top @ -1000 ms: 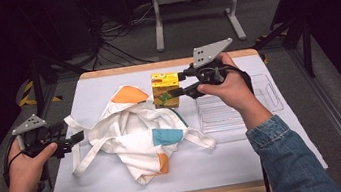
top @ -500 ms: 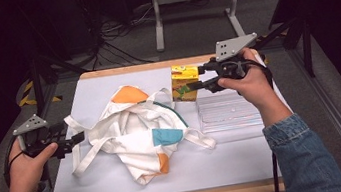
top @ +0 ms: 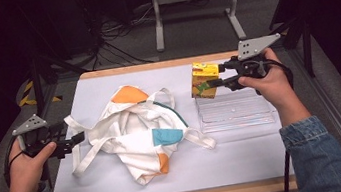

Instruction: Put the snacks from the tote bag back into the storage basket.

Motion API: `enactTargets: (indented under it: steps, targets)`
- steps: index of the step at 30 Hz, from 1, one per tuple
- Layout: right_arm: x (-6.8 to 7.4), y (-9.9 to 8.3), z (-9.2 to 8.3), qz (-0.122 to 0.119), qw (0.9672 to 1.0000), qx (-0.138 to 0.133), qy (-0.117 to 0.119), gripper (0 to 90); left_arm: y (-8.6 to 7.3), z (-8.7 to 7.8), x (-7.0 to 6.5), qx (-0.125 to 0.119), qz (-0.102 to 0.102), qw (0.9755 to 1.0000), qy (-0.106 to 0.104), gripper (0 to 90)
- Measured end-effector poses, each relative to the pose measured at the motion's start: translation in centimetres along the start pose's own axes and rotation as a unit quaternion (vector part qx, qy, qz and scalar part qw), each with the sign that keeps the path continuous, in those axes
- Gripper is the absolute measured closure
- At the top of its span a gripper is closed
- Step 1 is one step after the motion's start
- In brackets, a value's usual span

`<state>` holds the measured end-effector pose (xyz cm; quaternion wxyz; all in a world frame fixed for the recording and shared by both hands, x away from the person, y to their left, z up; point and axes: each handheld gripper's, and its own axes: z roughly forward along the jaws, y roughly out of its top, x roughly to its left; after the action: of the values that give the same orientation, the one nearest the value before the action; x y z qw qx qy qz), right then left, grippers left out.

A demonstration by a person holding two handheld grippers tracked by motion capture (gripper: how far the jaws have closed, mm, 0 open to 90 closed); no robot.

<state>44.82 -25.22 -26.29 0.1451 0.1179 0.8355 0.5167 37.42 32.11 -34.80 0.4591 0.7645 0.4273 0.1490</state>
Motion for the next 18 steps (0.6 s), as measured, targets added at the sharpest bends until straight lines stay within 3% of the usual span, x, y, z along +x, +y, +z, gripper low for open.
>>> enactTargets:
  steps: [8,18]
  targets:
    - [-0.7,-1.6,-1.6,0.006,0.9999,-0.003,-0.011,52.5,0.0,0.1,-0.1,0.002,0.004,1.0,0.001,5.6]
    - [-1.3,-3.6,-2.2,0.009,0.9998,0.005,-0.02,52.5,0.0,0.2,-0.1,0.003,0.005,1.0,0.001,5.3]
